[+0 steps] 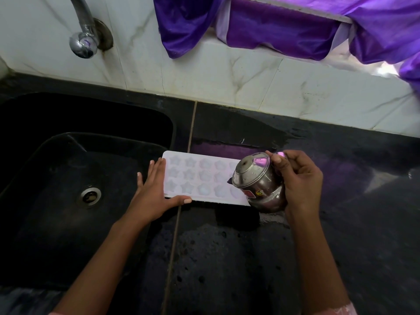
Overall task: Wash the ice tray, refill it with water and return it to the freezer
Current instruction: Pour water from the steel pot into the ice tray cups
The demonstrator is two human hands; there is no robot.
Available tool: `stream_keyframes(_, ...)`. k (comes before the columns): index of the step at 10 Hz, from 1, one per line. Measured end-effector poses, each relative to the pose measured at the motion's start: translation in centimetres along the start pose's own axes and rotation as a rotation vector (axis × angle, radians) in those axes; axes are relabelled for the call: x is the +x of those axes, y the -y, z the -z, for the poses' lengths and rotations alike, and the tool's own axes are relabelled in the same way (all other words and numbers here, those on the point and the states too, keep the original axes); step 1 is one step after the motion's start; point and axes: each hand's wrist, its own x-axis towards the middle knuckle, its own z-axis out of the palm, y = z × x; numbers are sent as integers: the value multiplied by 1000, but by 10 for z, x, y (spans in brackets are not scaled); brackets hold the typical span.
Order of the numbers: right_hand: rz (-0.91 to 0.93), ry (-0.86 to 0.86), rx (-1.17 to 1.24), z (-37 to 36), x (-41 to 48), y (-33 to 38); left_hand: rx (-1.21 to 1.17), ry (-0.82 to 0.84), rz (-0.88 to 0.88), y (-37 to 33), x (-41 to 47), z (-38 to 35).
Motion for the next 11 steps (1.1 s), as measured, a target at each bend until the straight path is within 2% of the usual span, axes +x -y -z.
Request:
stream_keyframes(3,-64,-39,117,-5,0,3,8,2,5,1,1,-1)
stream_keyframes(7,-45,73,73,-24,0,-1,14,9,3,2,1,-1)
stream_keyframes(11,16,110,18,-28,2,3,5,11,3,1,-1,0)
